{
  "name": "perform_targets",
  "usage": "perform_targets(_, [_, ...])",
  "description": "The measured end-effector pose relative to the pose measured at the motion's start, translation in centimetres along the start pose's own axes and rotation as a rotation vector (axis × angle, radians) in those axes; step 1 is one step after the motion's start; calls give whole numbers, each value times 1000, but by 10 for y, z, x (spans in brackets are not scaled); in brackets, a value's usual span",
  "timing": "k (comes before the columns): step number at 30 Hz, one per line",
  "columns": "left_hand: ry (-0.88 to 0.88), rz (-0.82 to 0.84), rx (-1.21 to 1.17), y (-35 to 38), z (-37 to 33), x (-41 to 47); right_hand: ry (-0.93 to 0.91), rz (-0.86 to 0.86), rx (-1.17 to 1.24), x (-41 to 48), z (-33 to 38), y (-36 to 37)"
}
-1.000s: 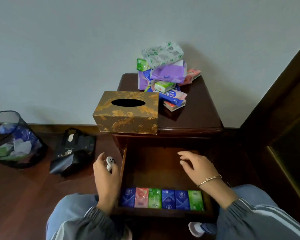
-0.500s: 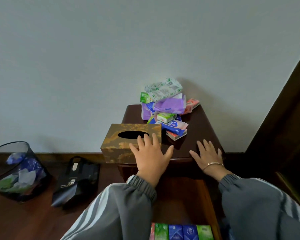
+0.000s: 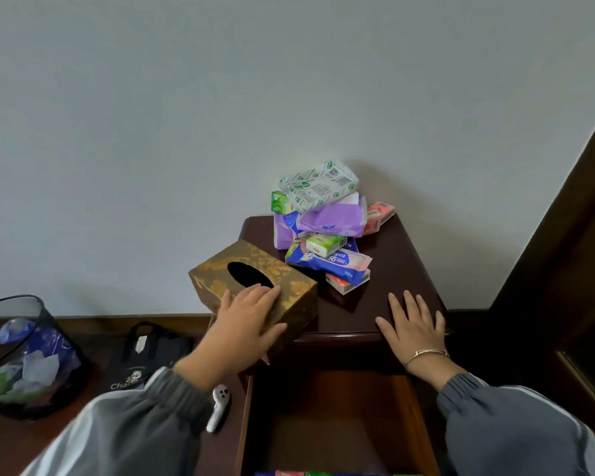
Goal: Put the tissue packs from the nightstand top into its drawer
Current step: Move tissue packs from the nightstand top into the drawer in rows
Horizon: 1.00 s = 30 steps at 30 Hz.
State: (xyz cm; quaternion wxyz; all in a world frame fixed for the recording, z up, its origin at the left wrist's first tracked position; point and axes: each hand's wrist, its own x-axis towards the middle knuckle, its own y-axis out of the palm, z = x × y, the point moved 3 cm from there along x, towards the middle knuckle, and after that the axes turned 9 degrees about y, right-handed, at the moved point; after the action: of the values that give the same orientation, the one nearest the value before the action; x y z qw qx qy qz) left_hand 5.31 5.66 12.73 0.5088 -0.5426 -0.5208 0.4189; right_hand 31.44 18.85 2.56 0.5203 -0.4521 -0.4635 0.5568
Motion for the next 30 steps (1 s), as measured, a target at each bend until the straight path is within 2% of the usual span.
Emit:
perform_targets(4, [68, 137, -6, -16, 37, -9, -12, 31, -15, 1, -1, 2])
perform_targets(12, [40, 163, -172, -31, 65, -3, -132, 201, -60, 36, -10, -13])
perform_targets(16, [18, 177, -201, -35, 68, 9, -106, 118, -75, 39, -3, -10])
perform_targets(19, [-88, 191, -131, -35, 64, 23, -112, 41, -67, 36, -4, -8])
perform_targets(21, [-126, 131, -32, -34, 48, 41, -114, 9, -68, 35, -3, -7])
perform_targets(23, [-73, -34, 20, -32, 19, 65, -118, -15, -71, 34, -3, -7])
perform_targets(26, [-58, -242, -127, -21, -20, 105, -124, -48, -58, 33, -3, -7])
perform_targets(28, [-176, -276, -254, -9, -32, 132, -126, -63, -62, 33, -4, -6])
perform_targets(30, [-319, -224, -230, 3, -36, 155, -128, -74, -63, 33, -3, -4])
